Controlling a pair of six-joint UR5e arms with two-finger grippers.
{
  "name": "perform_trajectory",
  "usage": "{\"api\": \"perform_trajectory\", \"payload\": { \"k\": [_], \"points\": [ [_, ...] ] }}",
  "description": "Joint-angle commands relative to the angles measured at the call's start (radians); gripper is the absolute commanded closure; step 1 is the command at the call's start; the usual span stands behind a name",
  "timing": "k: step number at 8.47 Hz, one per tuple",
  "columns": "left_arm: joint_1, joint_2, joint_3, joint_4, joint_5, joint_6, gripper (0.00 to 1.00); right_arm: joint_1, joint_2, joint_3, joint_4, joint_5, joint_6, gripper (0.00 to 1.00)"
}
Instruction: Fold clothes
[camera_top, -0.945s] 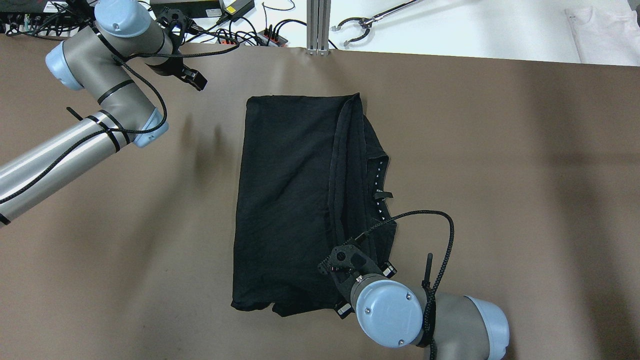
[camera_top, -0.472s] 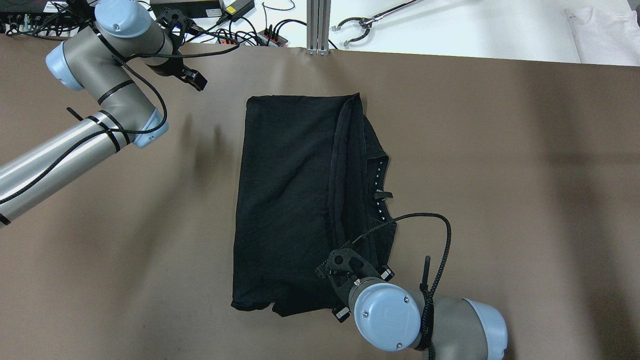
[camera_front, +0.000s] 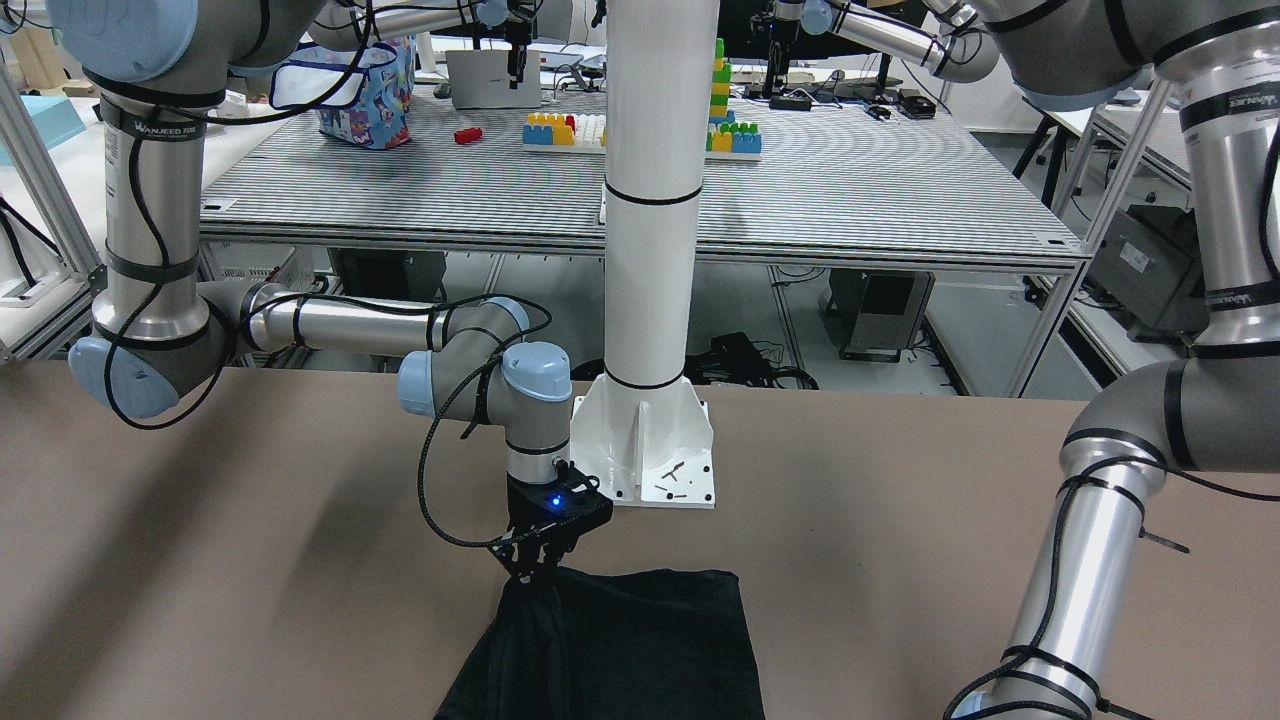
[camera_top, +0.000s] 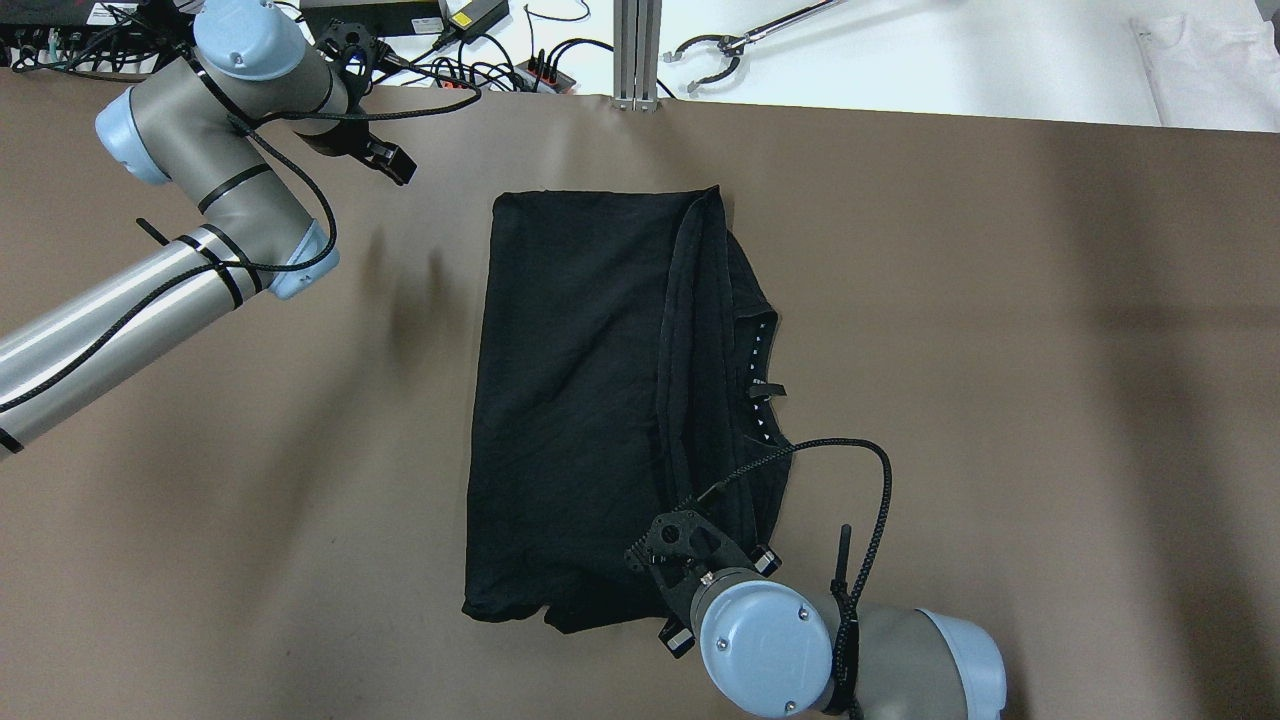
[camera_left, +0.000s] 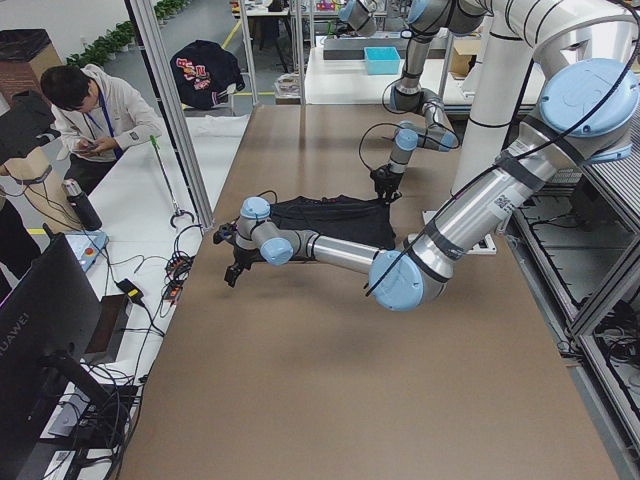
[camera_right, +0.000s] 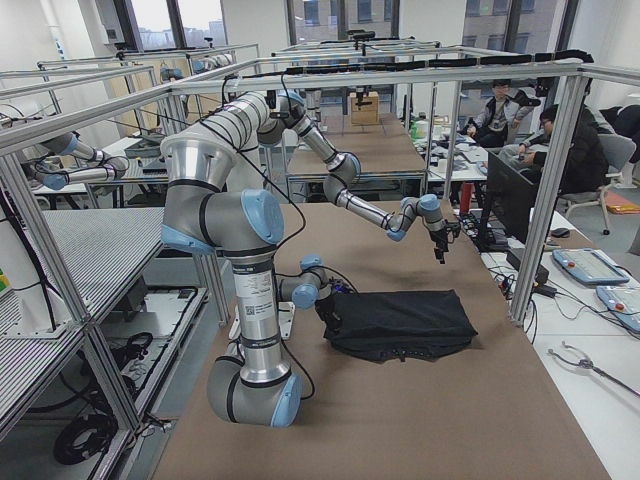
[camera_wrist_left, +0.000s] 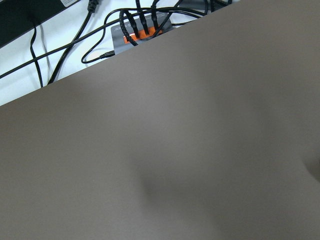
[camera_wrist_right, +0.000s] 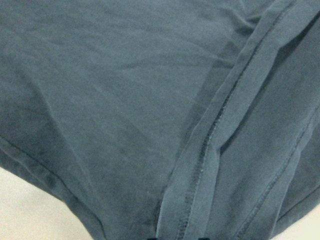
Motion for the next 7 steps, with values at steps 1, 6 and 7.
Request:
{"api": "perform_trajectory", "payload": {
  "k": [1, 6, 7],
  "points": [
    [0.000, 0.000, 0.000, 0.000, 0.000, -0.001, 0.00, -0.007, 0.004, -0.012, 0.001, -0.001, 0.004, 0.68],
    [0.009, 0.006, 0.000, 0.000, 0.002, -0.001, 0.00, -0.005, 0.004, -0.009, 0.009, 0.000, -0.002, 0.95],
    [0.014, 0.006, 0.000, 0.000, 0.002, -0.005, 0.00, -0.005, 0.004, -0.011, 0.012, 0.000, 0.001, 0.71]
  ]
}}
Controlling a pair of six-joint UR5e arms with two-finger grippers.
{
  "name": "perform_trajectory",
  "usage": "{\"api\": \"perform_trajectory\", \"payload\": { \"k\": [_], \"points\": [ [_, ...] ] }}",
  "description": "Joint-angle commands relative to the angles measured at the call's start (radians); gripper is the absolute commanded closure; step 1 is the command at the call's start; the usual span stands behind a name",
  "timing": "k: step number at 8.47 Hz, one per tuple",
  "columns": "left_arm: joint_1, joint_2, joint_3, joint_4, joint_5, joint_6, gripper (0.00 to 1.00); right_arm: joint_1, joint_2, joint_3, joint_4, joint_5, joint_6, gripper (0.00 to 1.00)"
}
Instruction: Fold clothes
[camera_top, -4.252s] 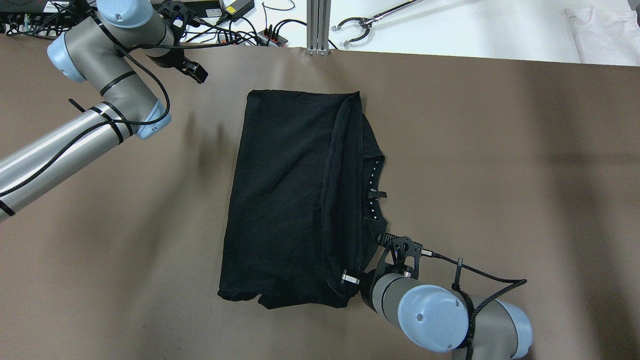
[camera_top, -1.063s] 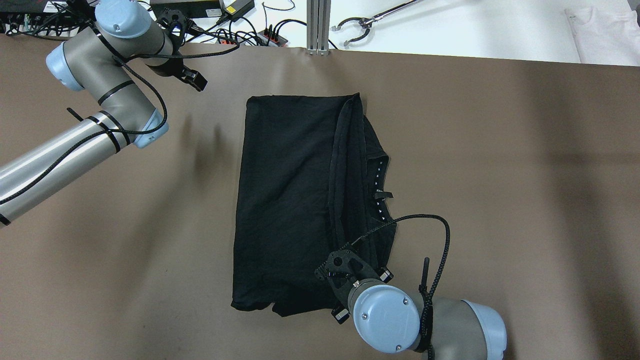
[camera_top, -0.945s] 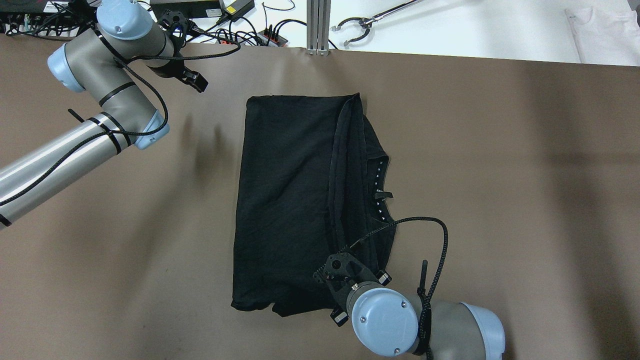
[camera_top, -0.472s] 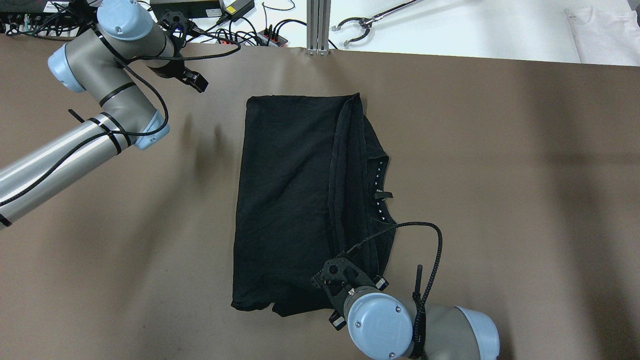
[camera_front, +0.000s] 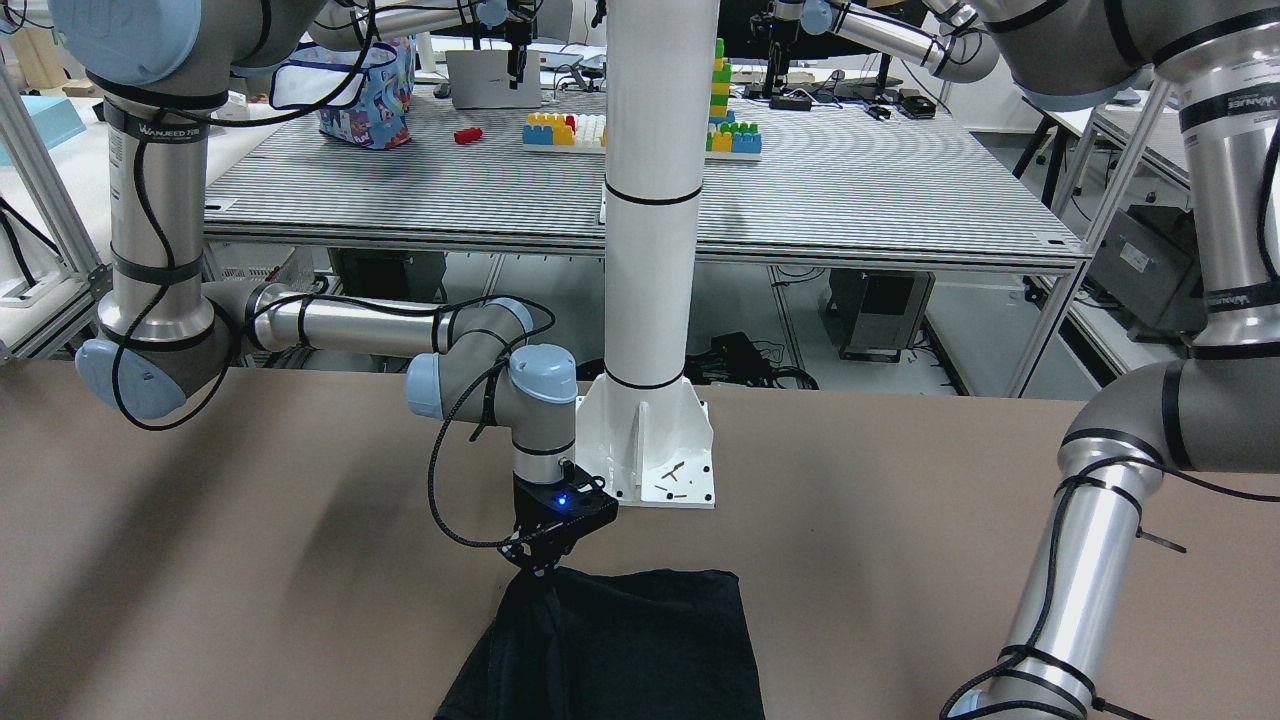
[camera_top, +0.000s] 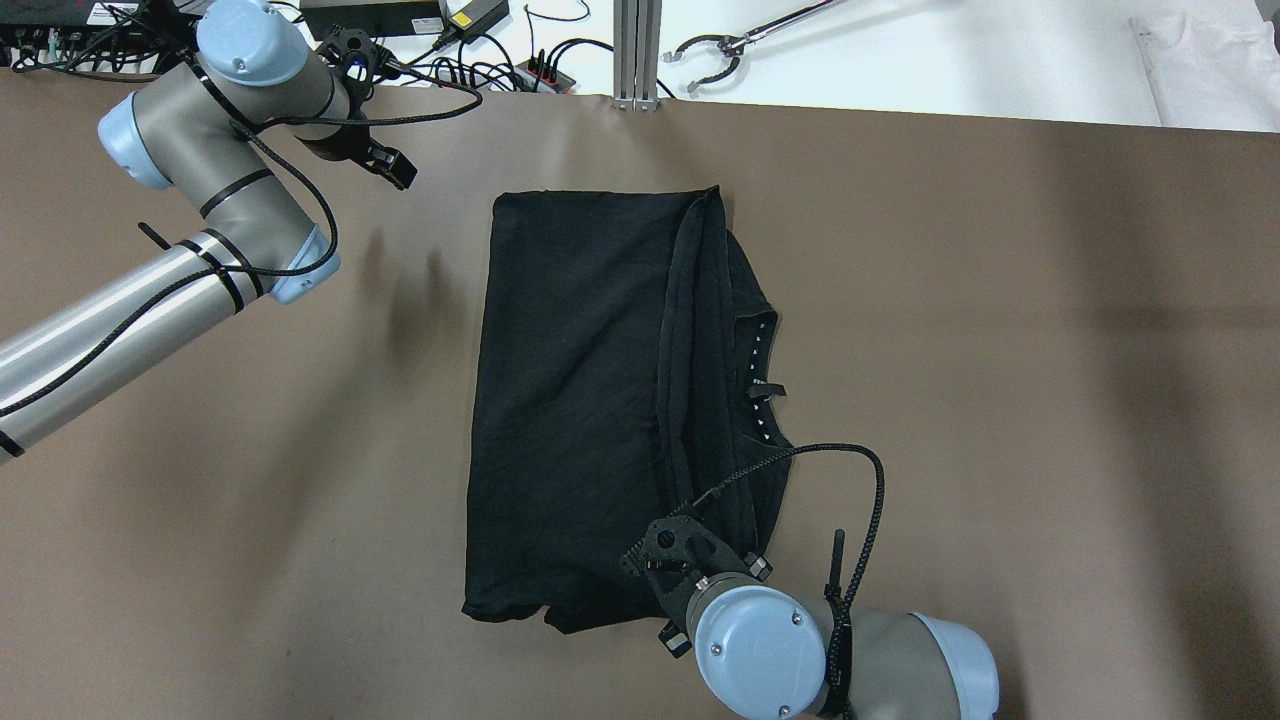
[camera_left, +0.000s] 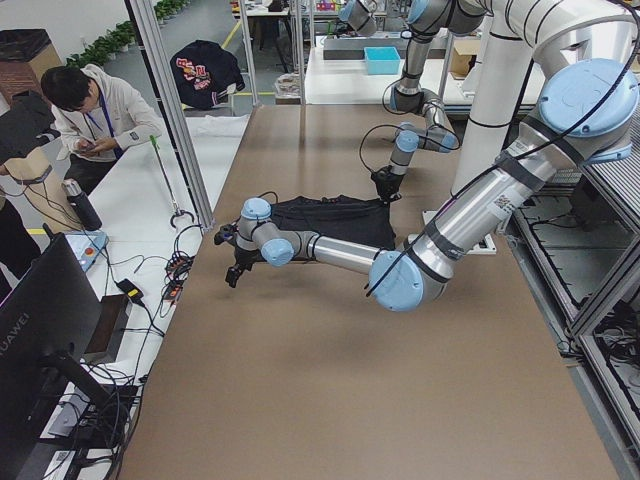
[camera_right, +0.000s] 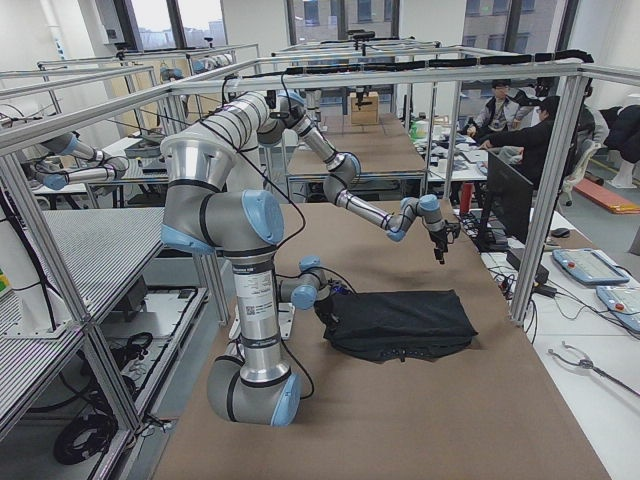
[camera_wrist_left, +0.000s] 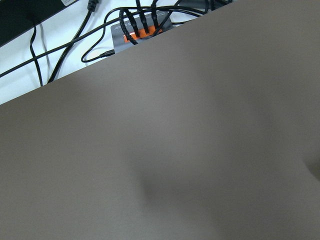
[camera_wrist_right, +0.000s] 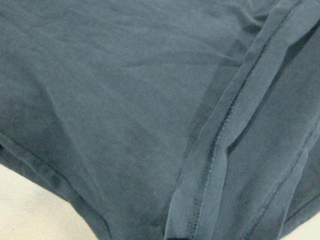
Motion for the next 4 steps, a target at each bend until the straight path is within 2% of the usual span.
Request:
{"api": "perform_trajectory", "payload": {
  "k": [1, 2, 3, 4],
  "points": [
    [0.009, 0.003, -0.001, 0.000, 0.002, -0.004, 0.00, 0.001, 0.012, 0.000, 0.005, 0.001, 0.011, 0.48],
    [0.009, 0.003, -0.001, 0.000, 0.000, -0.004, 0.00, 0.001, 0.018, 0.000, -0.001, 0.001, 0.013, 0.30],
    [0.009, 0.001, -0.001, 0.002, 0.000, -0.004, 0.00, 0.001, 0.020, -0.002, -0.004, 0.001, 0.012, 0.24],
    [0.009, 0.001, 0.001, 0.000, 0.000, -0.004, 0.00, 0.001, 0.018, -0.003, -0.004, -0.001, 0.013, 0.24]
  ]
}}
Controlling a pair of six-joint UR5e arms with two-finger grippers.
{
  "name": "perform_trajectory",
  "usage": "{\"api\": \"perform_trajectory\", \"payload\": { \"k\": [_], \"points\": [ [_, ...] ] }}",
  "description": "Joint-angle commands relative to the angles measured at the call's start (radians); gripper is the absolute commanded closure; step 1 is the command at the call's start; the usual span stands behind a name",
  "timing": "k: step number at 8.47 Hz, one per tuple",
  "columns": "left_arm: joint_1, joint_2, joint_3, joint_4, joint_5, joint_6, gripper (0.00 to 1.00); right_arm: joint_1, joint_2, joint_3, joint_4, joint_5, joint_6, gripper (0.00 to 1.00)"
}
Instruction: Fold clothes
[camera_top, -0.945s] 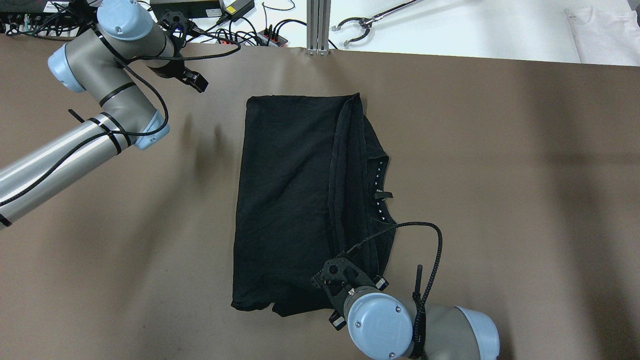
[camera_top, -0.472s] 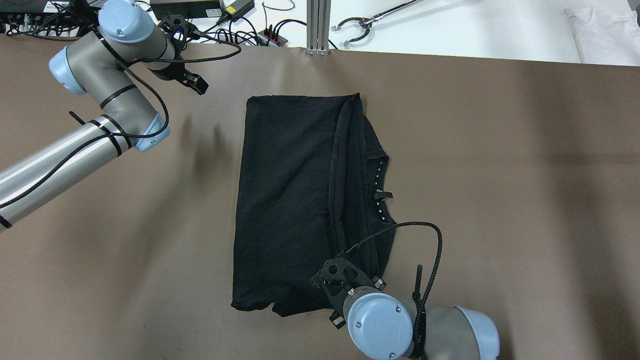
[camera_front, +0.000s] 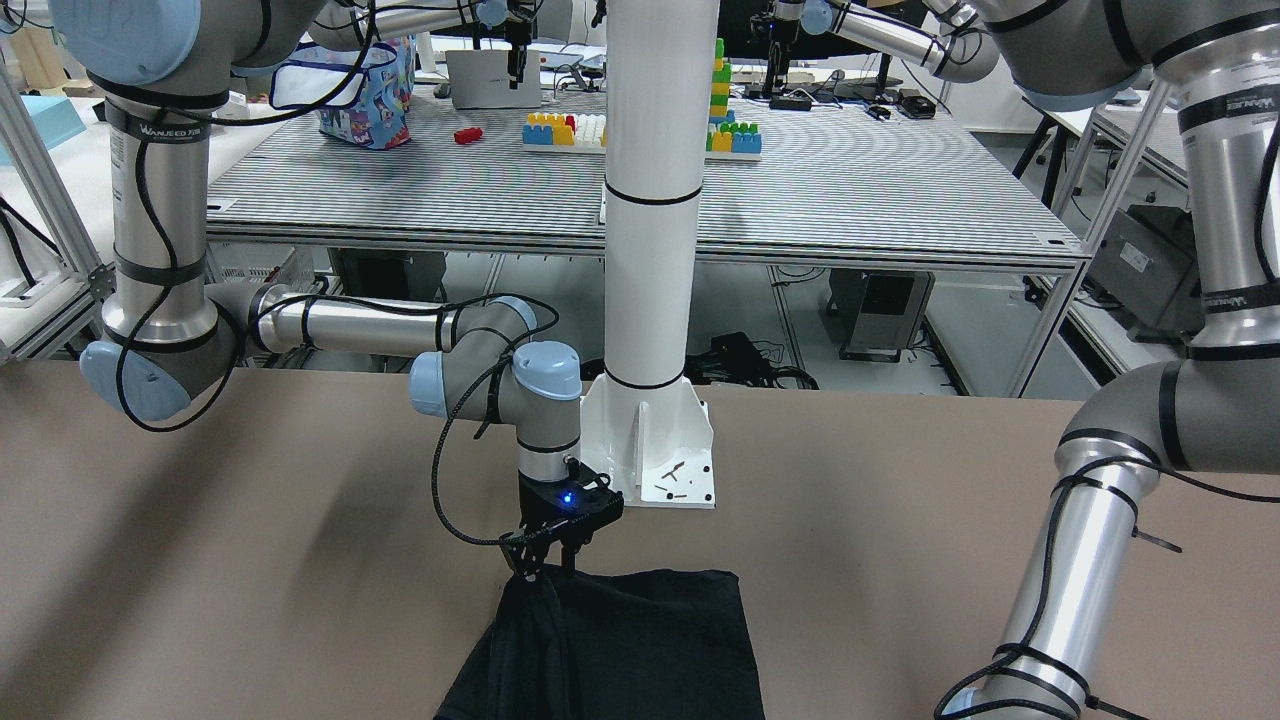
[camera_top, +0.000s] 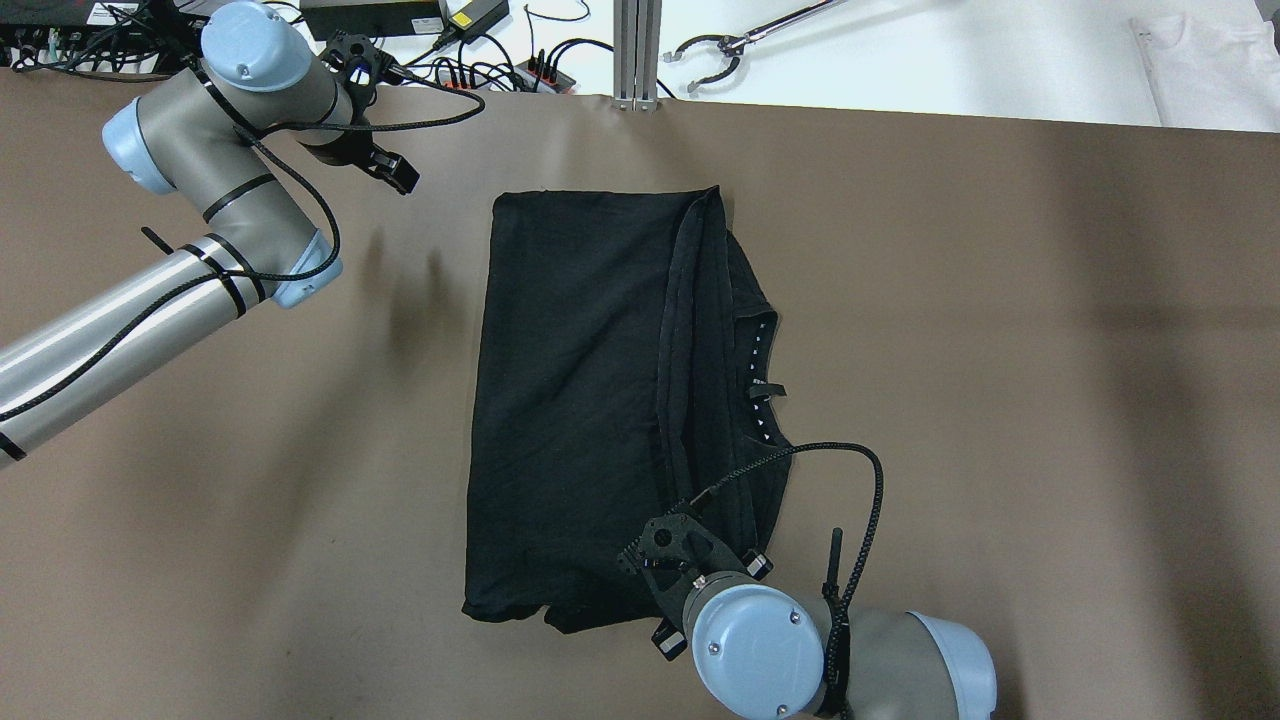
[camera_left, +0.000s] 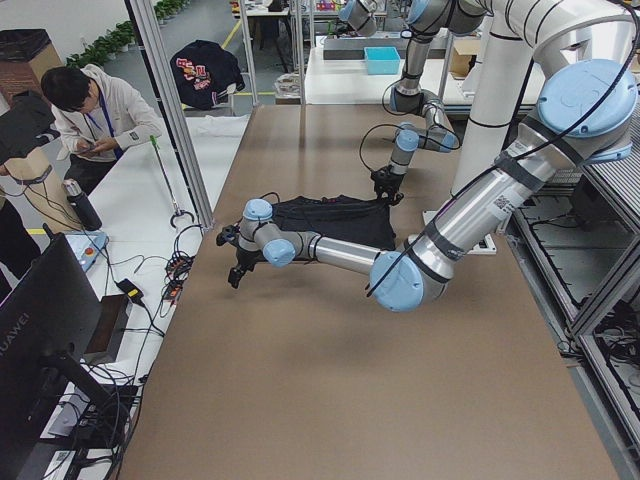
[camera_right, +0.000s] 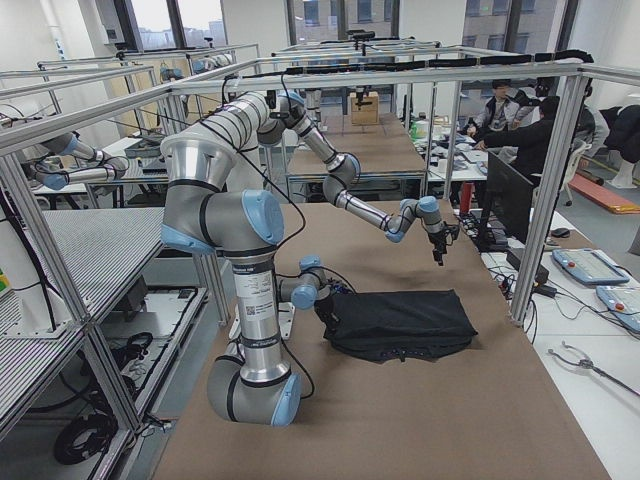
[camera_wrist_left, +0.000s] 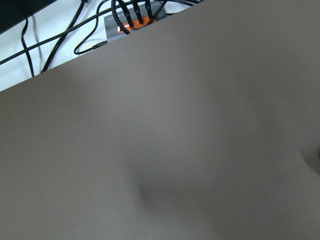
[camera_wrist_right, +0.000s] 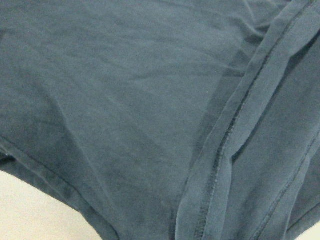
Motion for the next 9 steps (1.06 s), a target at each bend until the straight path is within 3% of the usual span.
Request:
{"api": "perform_trajectory", "payload": {
  "k": [1, 3, 5, 9],
  "points": [
    [0.001, -0.001, 0.001, -0.001, 0.001, 0.000, 0.00, 0.000, 0.002, -0.022, -0.002, -0.001, 0.002, 0.28],
    [0.001, -0.001, 0.001, 0.001, 0.001, -0.002, 0.00, 0.000, 0.002, -0.036, 0.003, -0.006, -0.005, 0.53],
    [0.001, -0.002, 0.001, 0.001, 0.001, -0.009, 0.00, 0.005, 0.002, -0.035, 0.003, -0.006, -0.015, 0.69],
    [0.001, -0.001, 0.001, 0.000, 0.001, -0.009, 0.00, 0.014, 0.002, -0.032, 0.008, -0.001, -0.016, 0.69]
  ]
}}
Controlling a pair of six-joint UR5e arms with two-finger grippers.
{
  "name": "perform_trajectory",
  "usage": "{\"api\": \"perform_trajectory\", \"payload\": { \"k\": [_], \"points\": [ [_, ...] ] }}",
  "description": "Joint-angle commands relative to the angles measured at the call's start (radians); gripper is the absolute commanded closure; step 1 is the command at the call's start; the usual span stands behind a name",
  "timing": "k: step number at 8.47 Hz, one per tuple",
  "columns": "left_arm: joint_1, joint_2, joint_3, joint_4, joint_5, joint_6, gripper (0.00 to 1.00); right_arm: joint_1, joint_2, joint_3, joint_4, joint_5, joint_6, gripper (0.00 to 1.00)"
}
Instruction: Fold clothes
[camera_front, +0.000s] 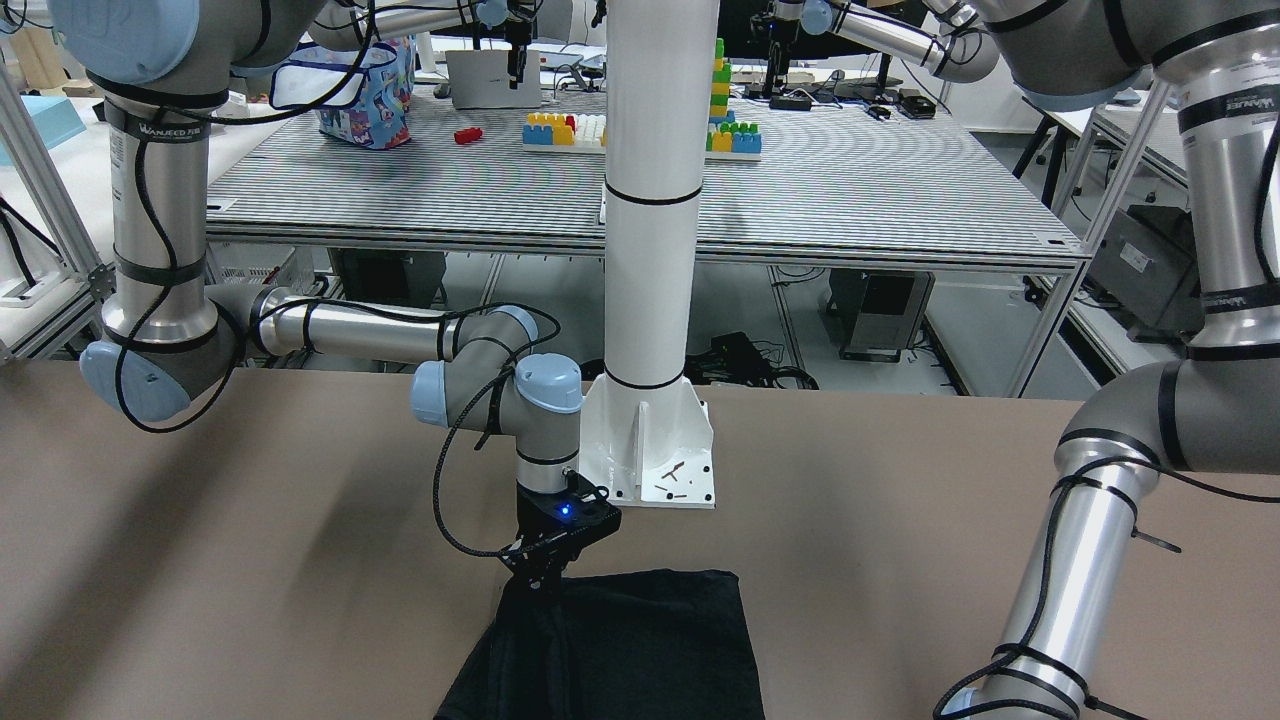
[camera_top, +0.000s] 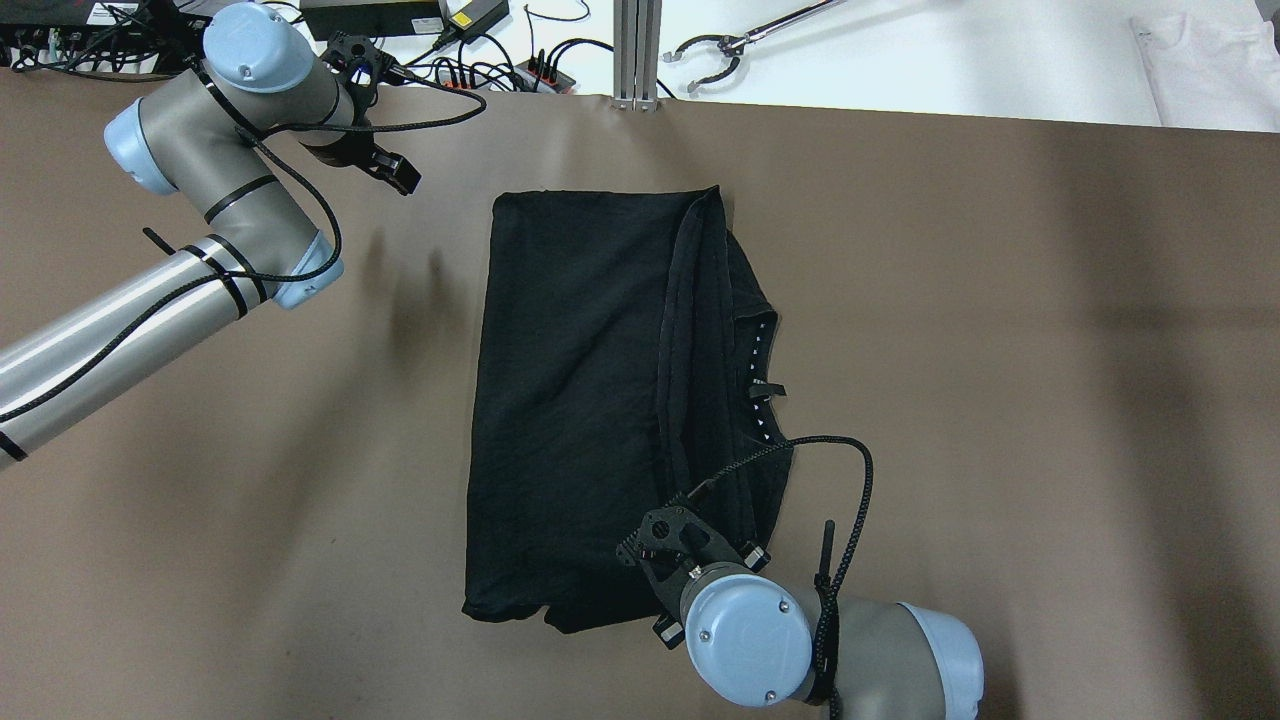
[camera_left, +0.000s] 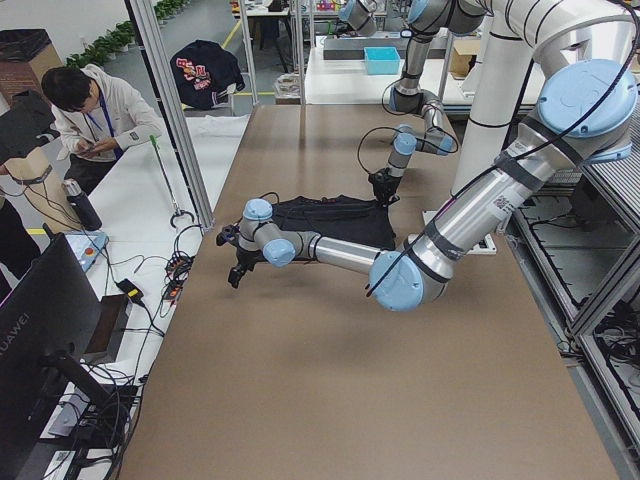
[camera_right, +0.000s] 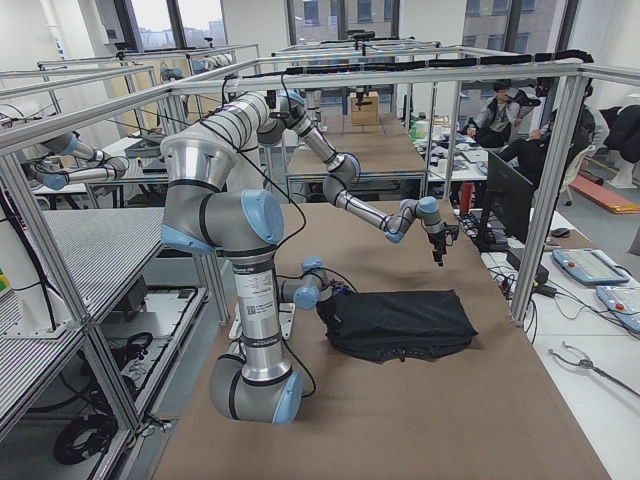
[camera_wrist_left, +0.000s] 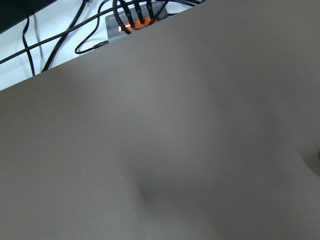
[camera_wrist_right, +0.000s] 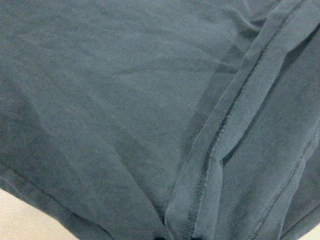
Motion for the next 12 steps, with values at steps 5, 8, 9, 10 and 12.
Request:
{"api": "perform_trajectory", "payload": {
  "k": [5, 8, 9, 10, 12],
  "points": [
    [0.002, 0.002, 0.001, -0.001, 0.000, 0.000, 0.00, 0.003, 0.001, 0.019, 0.002, 0.005, 0.000, 0.65],
    [0.003, 0.002, -0.001, -0.001, 0.000, 0.000, 0.00, 0.003, 0.000, 0.019, 0.002, 0.004, 0.000, 0.85],
    [0.003, 0.002, 0.001, -0.001, 0.000, 0.000, 0.00, 0.003, 0.000, 0.021, 0.002, 0.005, 0.000, 0.98],
    [0.008, 0.002, -0.001, -0.001, 0.000, 0.000, 0.00, 0.003, 0.000, 0.021, 0.004, 0.004, 0.000, 1.00],
    [0.009, 0.002, -0.001, -0.001, 0.000, -0.012, 0.00, 0.021, 0.001, 0.021, 0.004, 0.005, 0.000, 1.00]
  ]
}}
